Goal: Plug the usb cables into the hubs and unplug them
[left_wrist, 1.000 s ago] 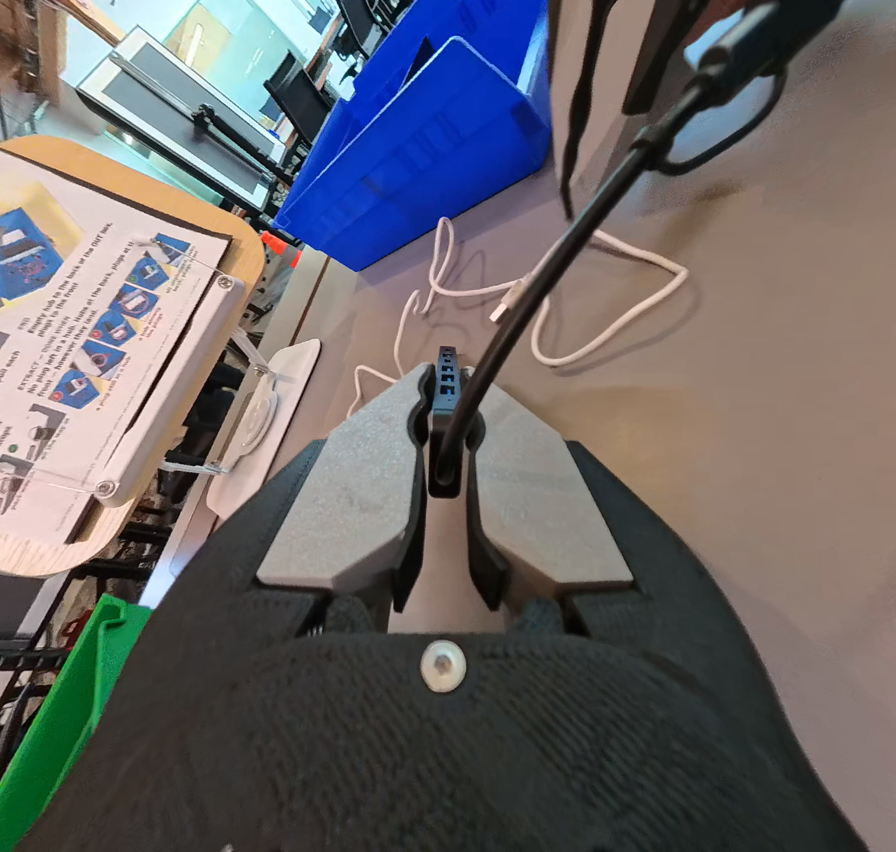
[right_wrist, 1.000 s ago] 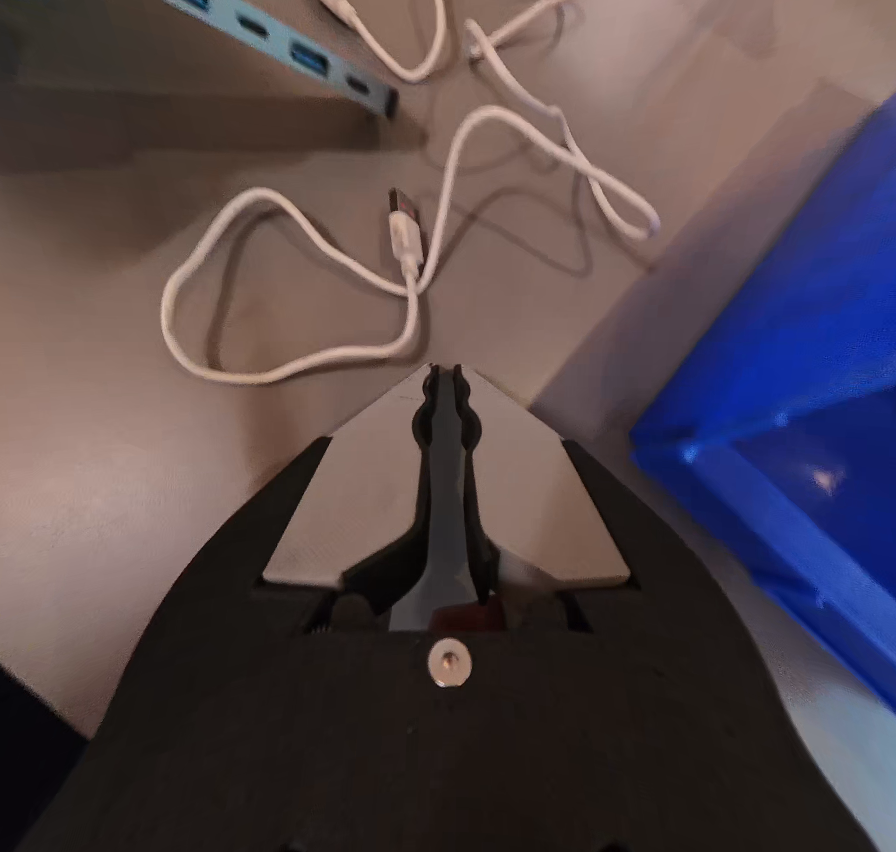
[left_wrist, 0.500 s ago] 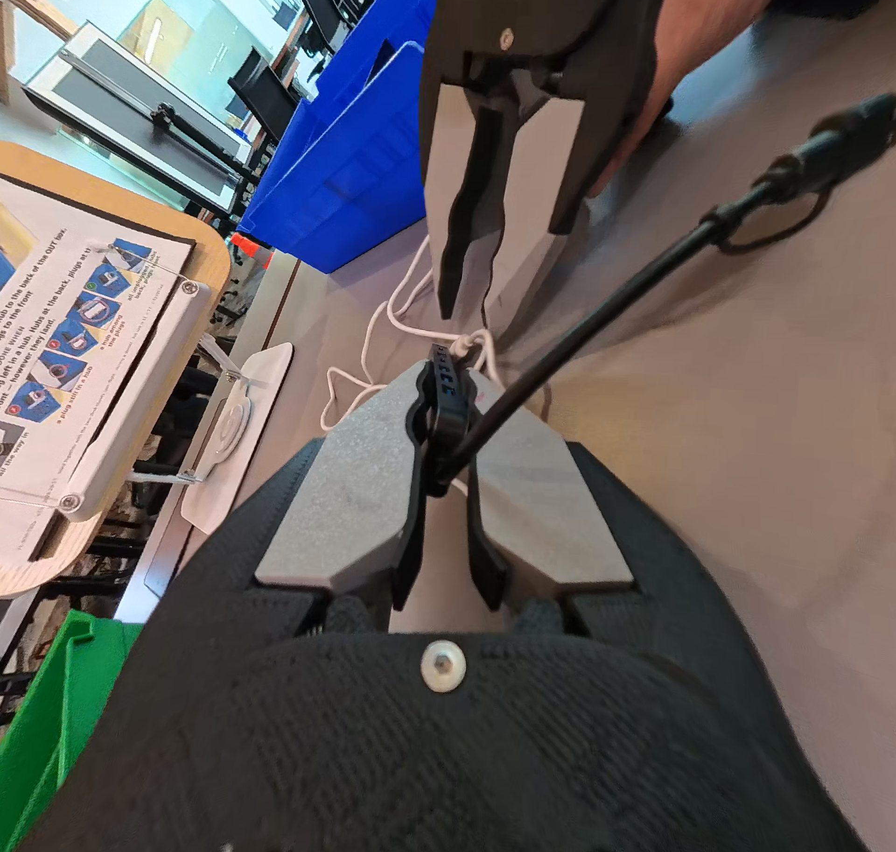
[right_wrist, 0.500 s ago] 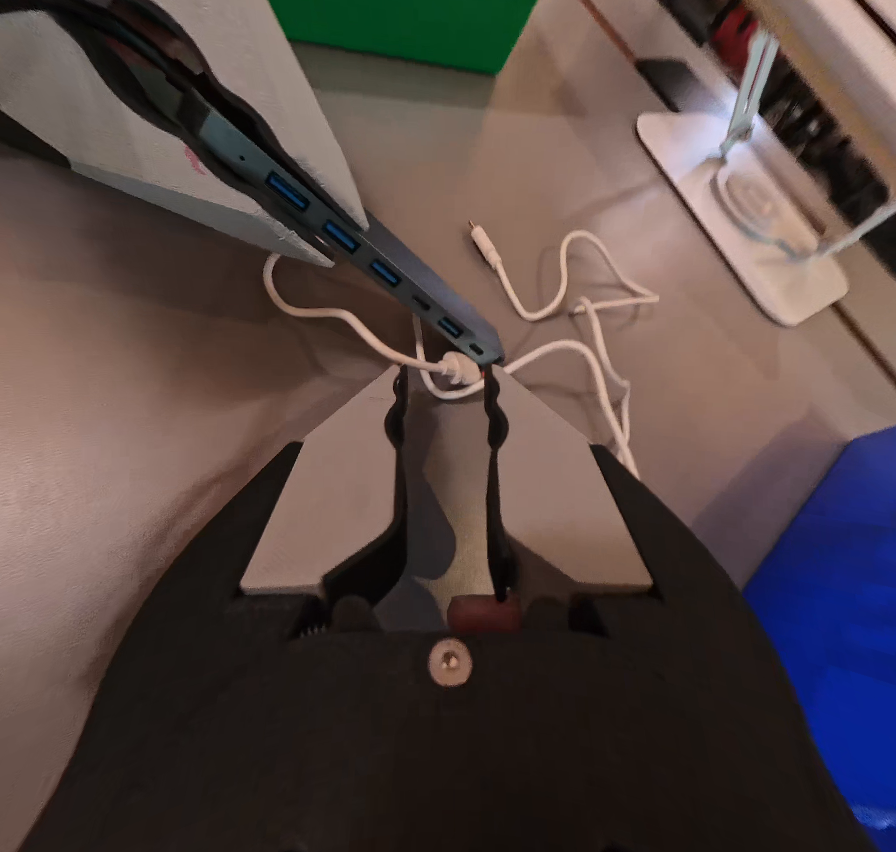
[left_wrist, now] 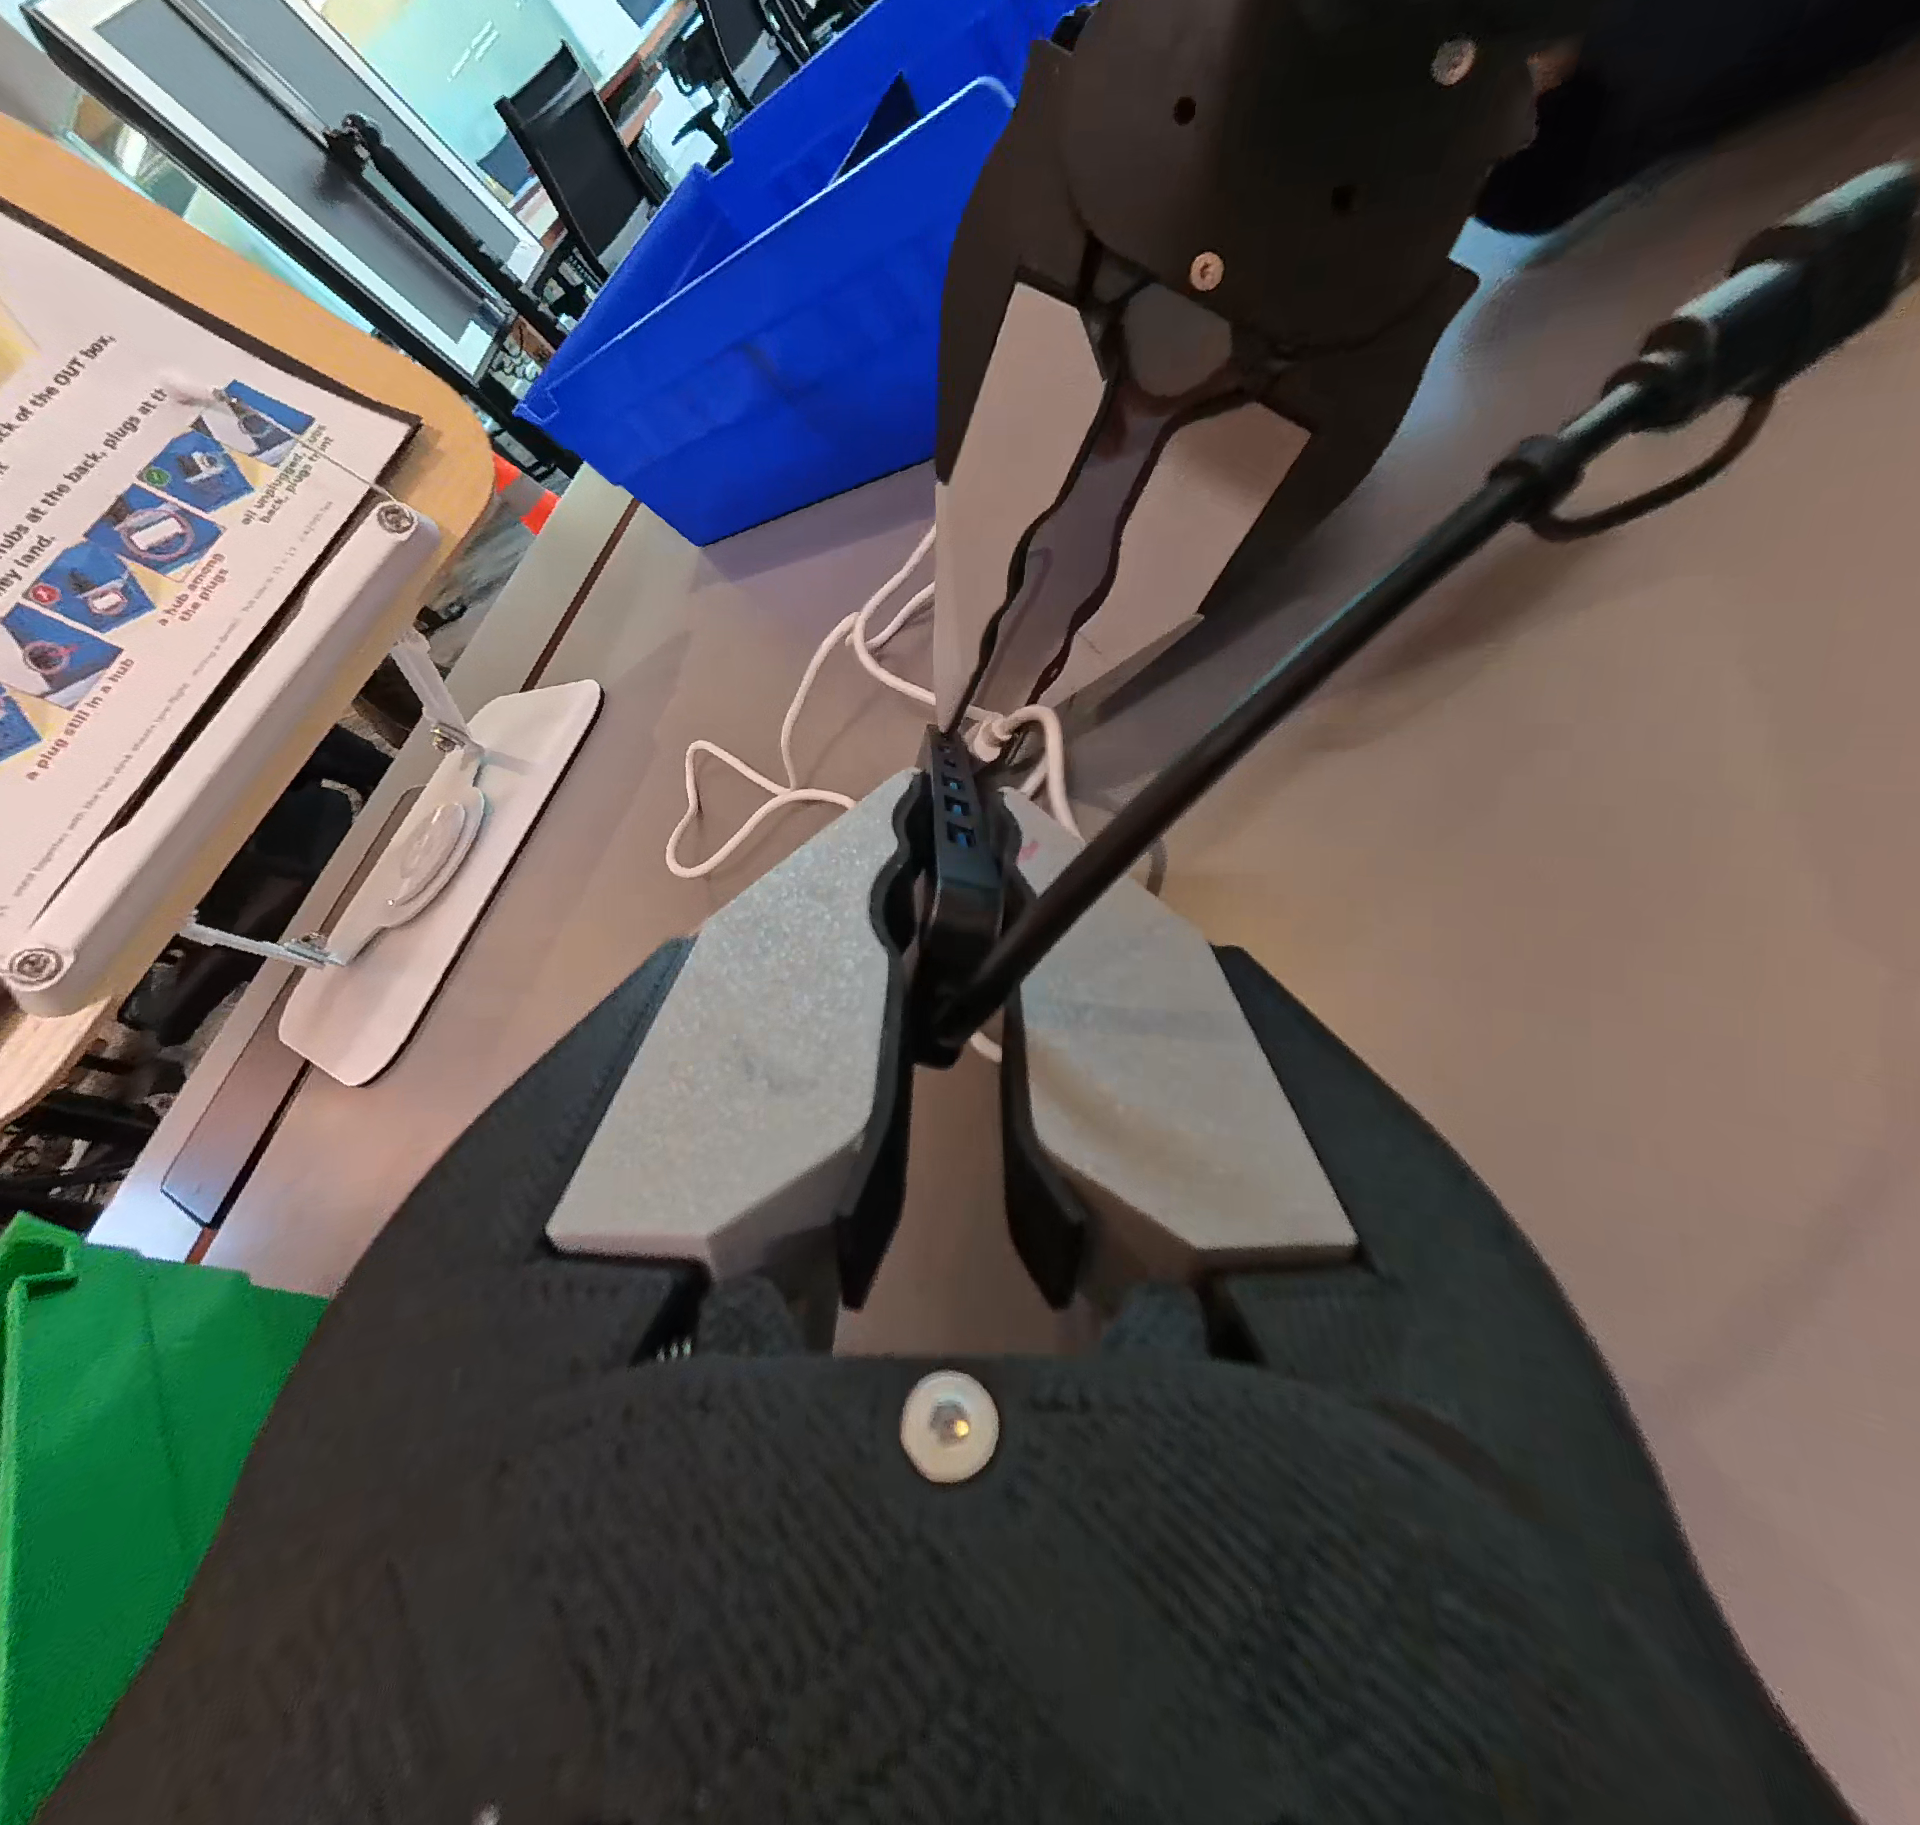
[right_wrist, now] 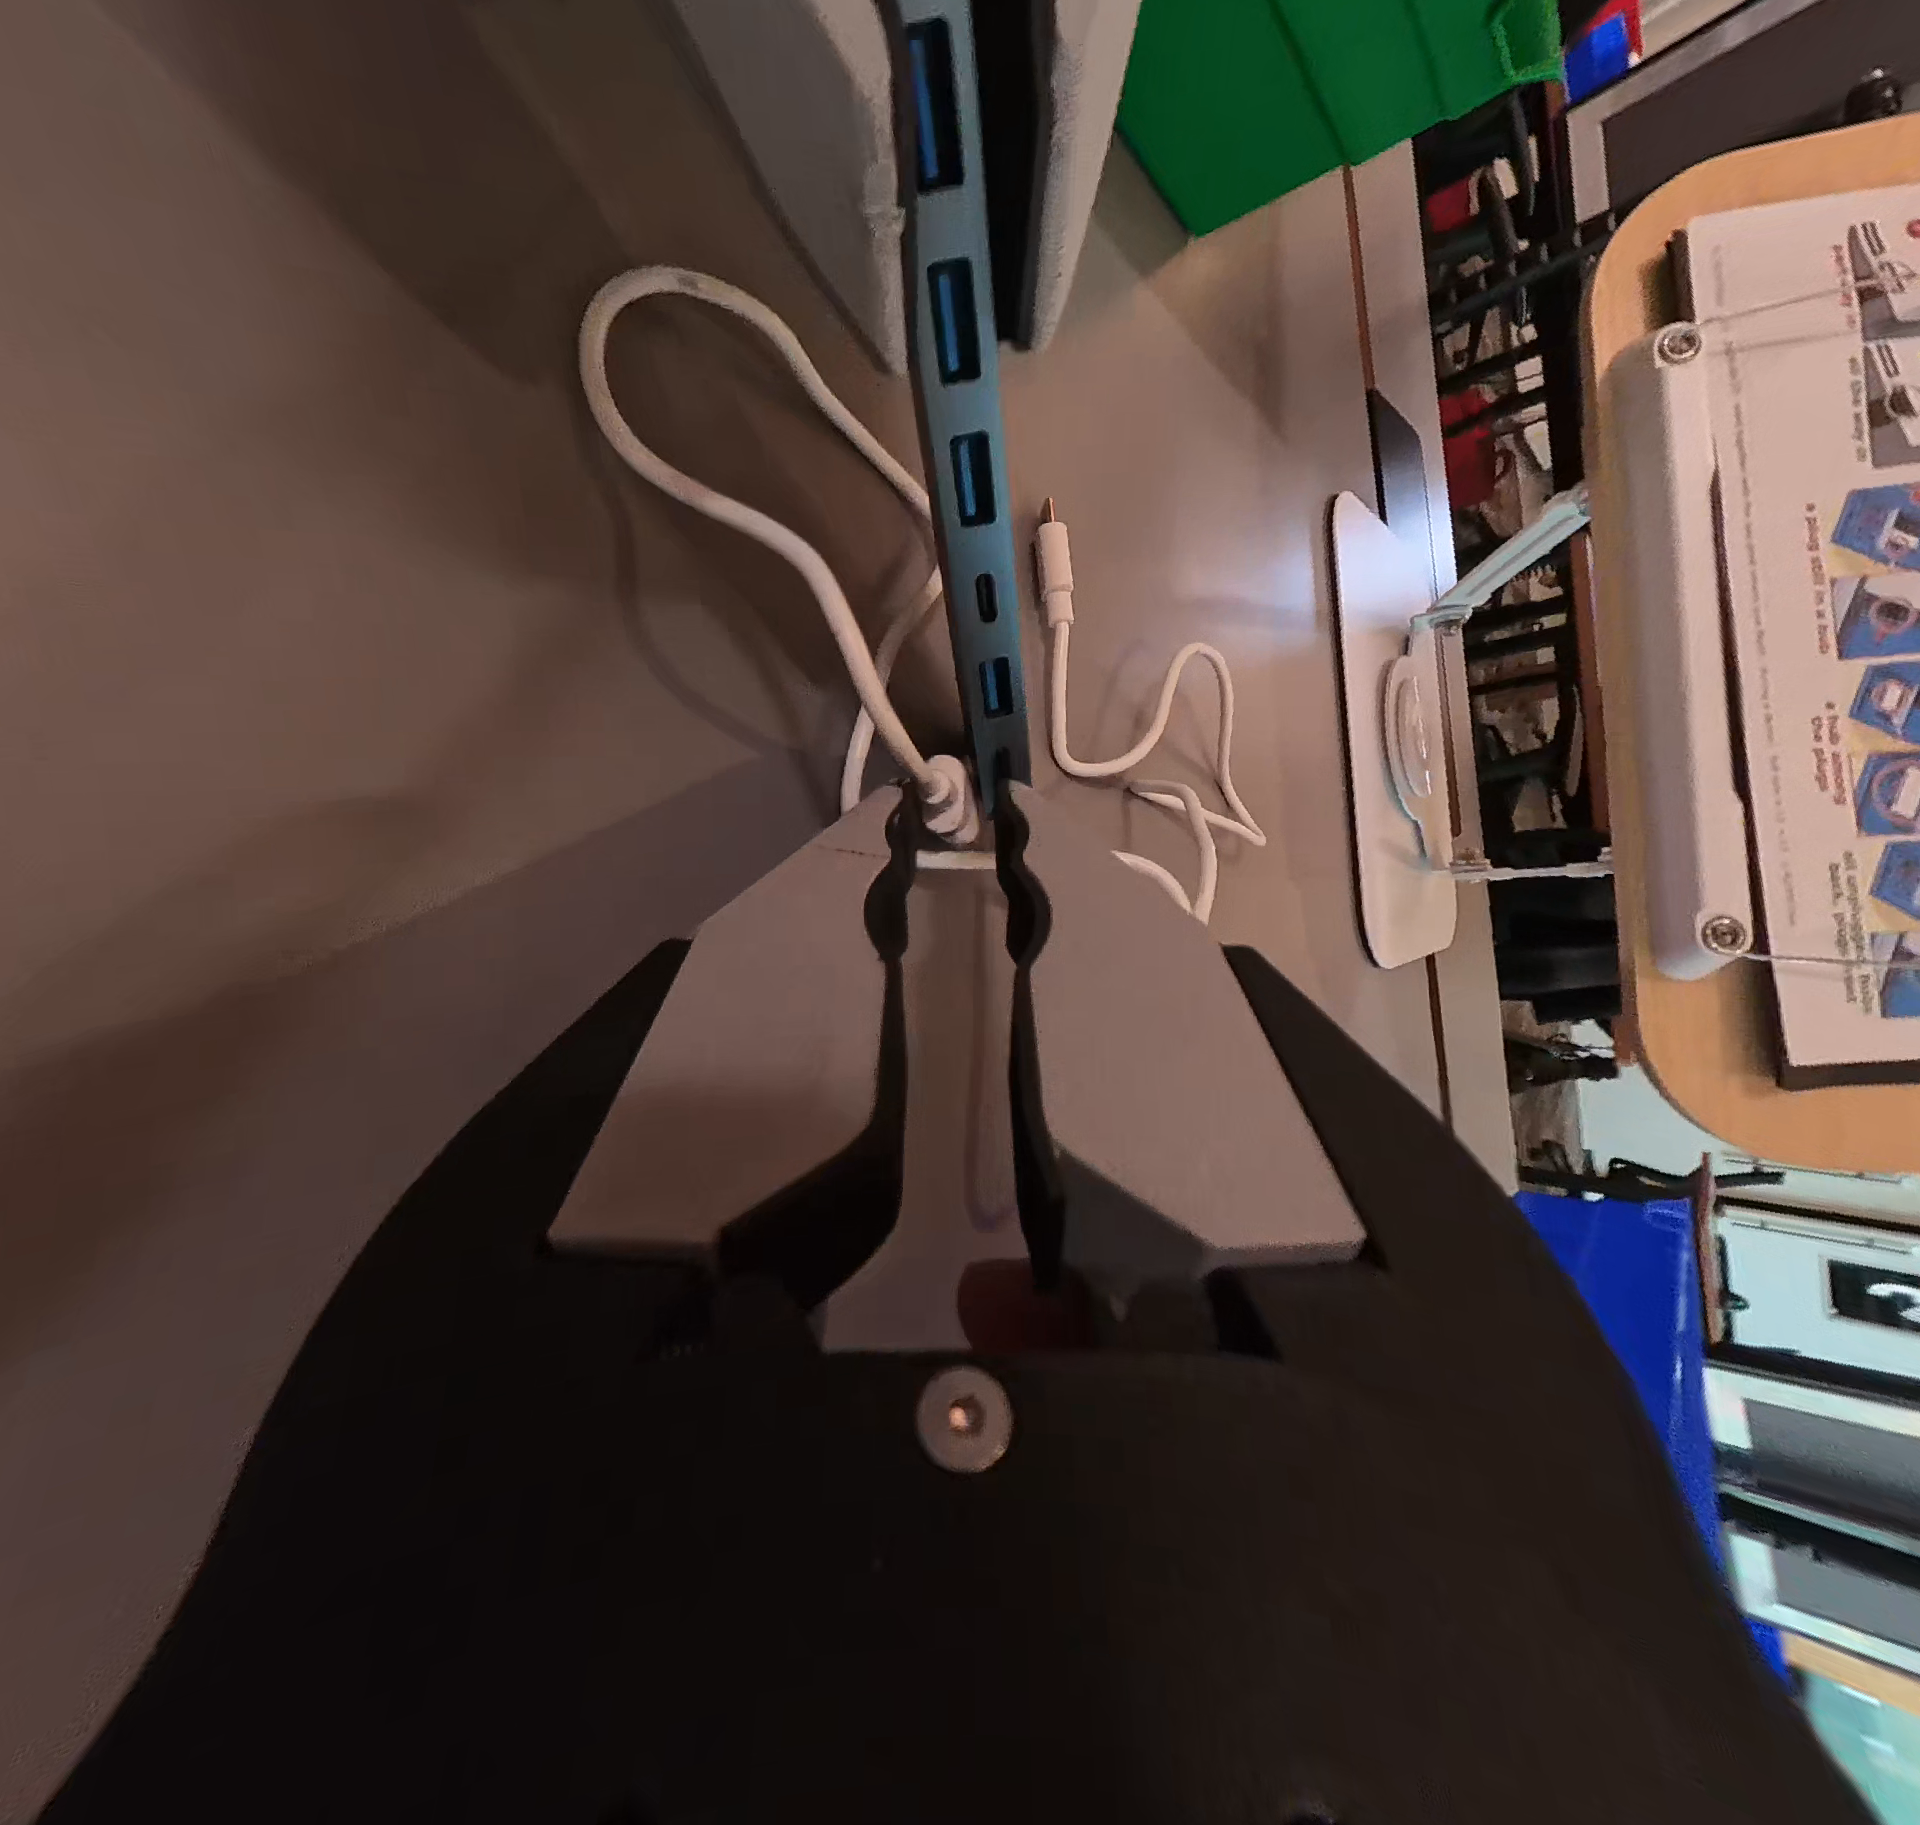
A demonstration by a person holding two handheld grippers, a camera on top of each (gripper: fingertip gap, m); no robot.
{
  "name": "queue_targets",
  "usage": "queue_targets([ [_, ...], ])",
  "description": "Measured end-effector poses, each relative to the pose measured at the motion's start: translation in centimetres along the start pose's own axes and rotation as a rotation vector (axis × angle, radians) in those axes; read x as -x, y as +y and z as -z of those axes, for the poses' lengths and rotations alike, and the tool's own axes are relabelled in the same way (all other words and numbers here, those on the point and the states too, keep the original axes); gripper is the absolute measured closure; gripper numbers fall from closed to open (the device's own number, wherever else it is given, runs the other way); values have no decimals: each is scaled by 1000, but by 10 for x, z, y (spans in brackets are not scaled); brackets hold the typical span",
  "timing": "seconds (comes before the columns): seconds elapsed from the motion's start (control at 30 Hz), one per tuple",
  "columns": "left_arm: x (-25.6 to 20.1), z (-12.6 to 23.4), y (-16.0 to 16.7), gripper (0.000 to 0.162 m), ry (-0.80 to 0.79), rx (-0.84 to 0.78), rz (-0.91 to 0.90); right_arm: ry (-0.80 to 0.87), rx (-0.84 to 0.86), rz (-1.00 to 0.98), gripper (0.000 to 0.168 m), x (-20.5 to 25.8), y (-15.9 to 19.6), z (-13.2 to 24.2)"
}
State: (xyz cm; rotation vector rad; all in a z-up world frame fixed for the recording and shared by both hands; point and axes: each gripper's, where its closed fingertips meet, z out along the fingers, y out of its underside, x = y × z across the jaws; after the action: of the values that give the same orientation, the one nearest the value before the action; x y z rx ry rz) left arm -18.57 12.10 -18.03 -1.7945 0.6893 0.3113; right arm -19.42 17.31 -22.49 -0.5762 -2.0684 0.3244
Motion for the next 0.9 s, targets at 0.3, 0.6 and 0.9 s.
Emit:
queue_targets([
  [0.3,6,3,6,154,0,-3,34,-48,-144,-11,163,3,-16,8],
  [0.6,-2,9,-2,155,70,-74,61,-256,-596,-290,163,-7,-79,70],
  [0.9,-21,10,-11,155,150,-135,20,-386,-676,-275,163,7,-106,67],
])
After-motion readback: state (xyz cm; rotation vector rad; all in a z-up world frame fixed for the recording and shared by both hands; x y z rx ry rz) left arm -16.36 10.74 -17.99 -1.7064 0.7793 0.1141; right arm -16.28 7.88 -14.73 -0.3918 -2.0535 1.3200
